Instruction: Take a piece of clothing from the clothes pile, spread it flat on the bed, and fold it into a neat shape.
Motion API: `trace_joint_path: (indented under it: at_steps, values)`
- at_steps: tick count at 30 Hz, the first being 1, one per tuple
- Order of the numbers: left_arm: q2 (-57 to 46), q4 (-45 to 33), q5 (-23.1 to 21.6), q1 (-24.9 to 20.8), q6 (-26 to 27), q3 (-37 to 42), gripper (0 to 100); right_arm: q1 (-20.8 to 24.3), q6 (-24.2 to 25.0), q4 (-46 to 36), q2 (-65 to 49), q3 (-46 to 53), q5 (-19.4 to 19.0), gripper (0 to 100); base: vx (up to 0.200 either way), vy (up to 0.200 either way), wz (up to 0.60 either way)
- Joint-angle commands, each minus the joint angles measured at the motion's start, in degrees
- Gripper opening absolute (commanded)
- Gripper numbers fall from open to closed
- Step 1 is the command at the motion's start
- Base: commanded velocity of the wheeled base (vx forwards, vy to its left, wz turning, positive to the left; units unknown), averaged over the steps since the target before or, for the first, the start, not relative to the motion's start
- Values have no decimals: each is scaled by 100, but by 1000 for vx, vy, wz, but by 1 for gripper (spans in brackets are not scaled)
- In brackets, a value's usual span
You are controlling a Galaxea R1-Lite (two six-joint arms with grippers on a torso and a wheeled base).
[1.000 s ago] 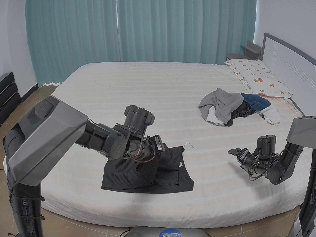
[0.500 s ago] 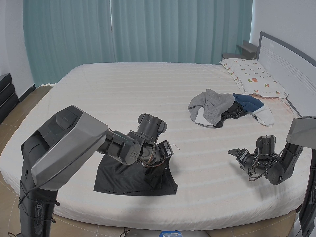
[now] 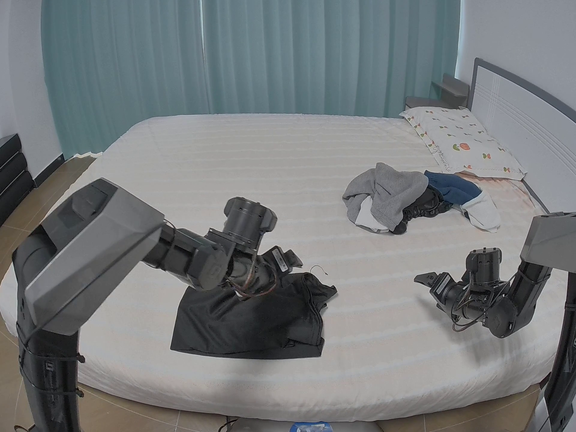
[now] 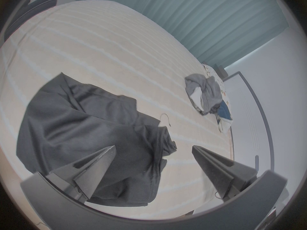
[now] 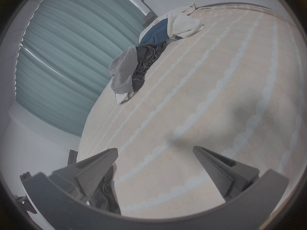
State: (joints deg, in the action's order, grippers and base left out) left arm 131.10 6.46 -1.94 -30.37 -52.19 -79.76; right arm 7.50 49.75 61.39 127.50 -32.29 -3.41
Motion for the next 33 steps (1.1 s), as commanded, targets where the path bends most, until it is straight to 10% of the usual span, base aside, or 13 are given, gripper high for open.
trace_joint_path:
  at_steps: [1,12,33]
  values:
    - [-744,48,-167,576,-72,725,100,41,0,-4,12,12,-1,100,0,0,0]
    - [-1051,795,-1485,1947,-986,1877,100,472,8,-13,20,-58,7,100,-109,0,0]
    - [-796,1270,-2434,2914,-1566,1806,100,973,8,-57,12,-251,7,100,0,105,0]
